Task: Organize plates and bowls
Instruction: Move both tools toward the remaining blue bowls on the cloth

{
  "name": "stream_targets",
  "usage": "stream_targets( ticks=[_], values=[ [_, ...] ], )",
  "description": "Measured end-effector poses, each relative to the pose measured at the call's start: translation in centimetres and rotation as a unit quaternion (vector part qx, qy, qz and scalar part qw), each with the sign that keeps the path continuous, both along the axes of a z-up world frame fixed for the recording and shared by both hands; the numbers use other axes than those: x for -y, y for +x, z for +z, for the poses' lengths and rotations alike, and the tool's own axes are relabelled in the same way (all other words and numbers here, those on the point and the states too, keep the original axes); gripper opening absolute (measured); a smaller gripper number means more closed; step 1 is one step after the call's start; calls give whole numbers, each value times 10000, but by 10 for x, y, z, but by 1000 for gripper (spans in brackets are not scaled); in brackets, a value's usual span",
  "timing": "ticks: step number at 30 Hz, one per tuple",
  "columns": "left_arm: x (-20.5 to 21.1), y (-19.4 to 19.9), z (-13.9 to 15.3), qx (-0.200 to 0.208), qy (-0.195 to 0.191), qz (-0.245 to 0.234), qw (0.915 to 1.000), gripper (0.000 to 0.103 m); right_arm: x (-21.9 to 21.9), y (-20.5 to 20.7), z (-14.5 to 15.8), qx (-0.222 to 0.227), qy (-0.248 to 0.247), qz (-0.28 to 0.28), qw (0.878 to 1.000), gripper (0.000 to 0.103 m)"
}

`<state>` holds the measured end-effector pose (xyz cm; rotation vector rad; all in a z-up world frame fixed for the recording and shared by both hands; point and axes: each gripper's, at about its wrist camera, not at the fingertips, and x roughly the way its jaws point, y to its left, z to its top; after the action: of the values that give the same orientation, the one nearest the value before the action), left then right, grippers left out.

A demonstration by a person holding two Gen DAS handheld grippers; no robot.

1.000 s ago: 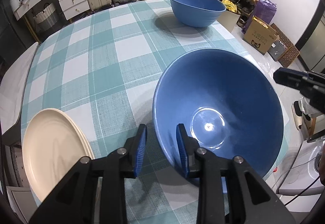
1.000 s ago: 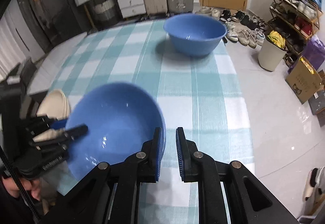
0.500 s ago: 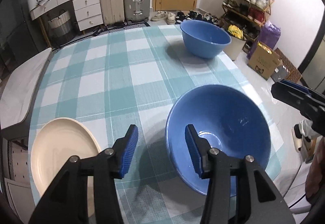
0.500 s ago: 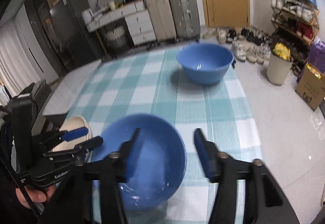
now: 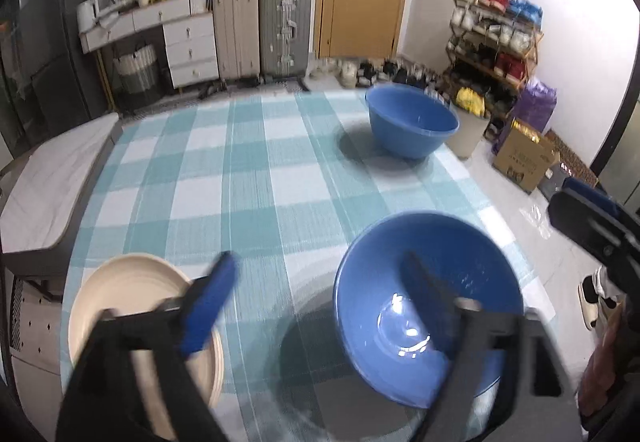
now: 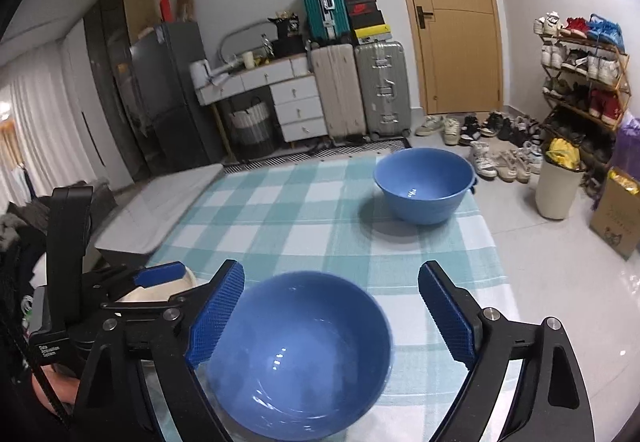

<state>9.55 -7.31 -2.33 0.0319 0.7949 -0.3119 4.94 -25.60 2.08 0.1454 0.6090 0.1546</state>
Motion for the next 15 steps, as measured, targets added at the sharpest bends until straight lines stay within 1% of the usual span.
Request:
stream_targets(
  ticks=[2,3,5,7,10,11,15],
  values=[
    [-1,-4,5,225,-42,42,9997,96,0,-1,-3,69,39,35,10000,91],
    [-1,-4,7,248,-57,35,9997,97,1,-2,-3,78,46,21,10000,91],
    [-1,-1,9,213,-70,34,9997,97,1,-2,-5,83,79,54,9999,93],
    [-2,2,9,153,-77,76,9998,97,4,0,-6,48,259,179,9995,95],
    [-1,3,10,131,-99,98,9998,97,12,1,-6,69,462,100,9989,101],
    [-1,3,10,108,-96,94,9999,97,14,1,-5,94,508,93,9986,101],
    [0,2,14,26,-77,117,9999,97,20,0,4,157,470,2,9988,102]
  ],
)
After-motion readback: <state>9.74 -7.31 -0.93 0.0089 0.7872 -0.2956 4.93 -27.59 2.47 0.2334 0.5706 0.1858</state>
